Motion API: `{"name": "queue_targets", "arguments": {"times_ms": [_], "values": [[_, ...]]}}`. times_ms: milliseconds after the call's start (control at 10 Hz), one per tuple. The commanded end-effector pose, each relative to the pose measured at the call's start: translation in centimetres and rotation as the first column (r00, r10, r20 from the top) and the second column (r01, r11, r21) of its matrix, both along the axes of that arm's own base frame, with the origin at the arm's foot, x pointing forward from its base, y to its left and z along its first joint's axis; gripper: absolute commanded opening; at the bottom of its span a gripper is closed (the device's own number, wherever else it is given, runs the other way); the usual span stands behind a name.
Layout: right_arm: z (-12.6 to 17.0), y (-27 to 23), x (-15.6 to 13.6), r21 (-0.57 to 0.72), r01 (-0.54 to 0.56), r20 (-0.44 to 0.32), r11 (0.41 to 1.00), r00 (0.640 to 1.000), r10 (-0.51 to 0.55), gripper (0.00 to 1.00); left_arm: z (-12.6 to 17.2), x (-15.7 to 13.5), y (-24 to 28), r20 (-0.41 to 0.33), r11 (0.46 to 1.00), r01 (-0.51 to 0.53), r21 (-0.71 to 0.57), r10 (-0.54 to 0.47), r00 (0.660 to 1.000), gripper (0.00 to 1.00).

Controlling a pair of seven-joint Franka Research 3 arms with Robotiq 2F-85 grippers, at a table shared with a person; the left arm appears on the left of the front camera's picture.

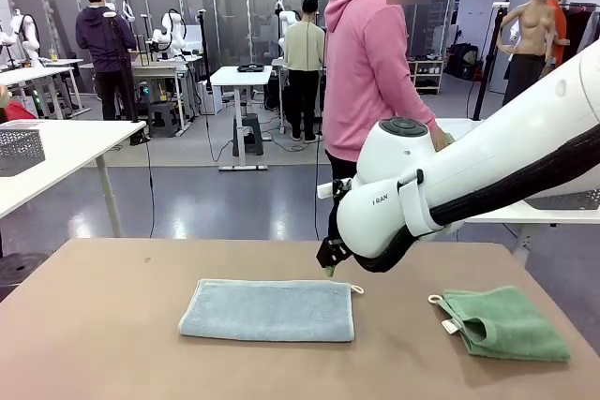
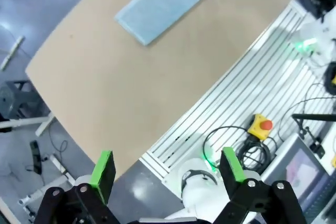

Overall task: Fold the towels and place them in the basket.
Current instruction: When a person lays out a Towel with hook on the table, fold it in half twice.

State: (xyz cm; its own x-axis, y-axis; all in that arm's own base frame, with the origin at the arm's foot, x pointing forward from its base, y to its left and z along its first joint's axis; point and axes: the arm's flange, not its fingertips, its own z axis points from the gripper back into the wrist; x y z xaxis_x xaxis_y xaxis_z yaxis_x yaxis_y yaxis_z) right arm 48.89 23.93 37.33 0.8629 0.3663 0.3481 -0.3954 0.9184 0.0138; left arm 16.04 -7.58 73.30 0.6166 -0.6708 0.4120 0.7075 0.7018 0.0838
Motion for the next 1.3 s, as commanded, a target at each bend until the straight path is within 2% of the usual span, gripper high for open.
{"name": "queue_targets", "arguments": {"times_ms": [0,100,200,600,700,800,1100,1200], "values": [[-0.5,-0.4,-0.3,0.018,0.061,0.006,0.998,0.998,-0.061,1.0,-0.2,-0.4,0.0,0.026,0.998,-0.069,0.005,0.069,0.997,1.0],[-0.4,-0.4,-0.5,0.014,-0.014,-0.012,1.0,1.0,0.014,1.0,-0.5,0.0,0.3,0.055,0.999,-0.049,-0.013,0.05,0.997,1.0],[-0.3,-0.5,0.1,0.001,0.013,-0.003,1.0,1.0,-0.013,1.0,0.3,-0.8,0.5,0.015,0.999,-0.03,-0.015,0.03,0.999,1.0],[-0.4,-0.5,0.0,0.001,0.012,-0.007,1.0,1.0,-0.012,1.0,0.3,-0.8,0.5,0.015,0.999,-0.03,-0.015,0.03,0.999,1.0],[-0.5,0.0,-0.2,0.034,0.153,-0.098,0.988,0.984,-0.149,1.0,0.3,-0.8,0.5,0.015,0.999,-0.03,-0.015,0.03,0.999,1.0],[-1.4,0.4,-0.2,-0.002,0.221,-0.131,0.975,0.967,-0.219,1.0,0.3,-0.8,0.5,0.015,0.999,-0.03,-0.015,0.03,0.999,1.0],[-4.2,0.5,0.9,0.018,0.372,-0.186,0.928,0.913,-0.362,1.0,0.3,-0.8,0.5,0.015,0.999,-0.03,-0.015,0.03,0.999,1.0],[-5.1,0.6,1.2,0.043,0.395,-0.212,0.918,0.901,-0.378,1.0,0.3,-0.8,0.5,0.015,0.999,-0.03,-0.015,0.03,0.999,1.0]]}}
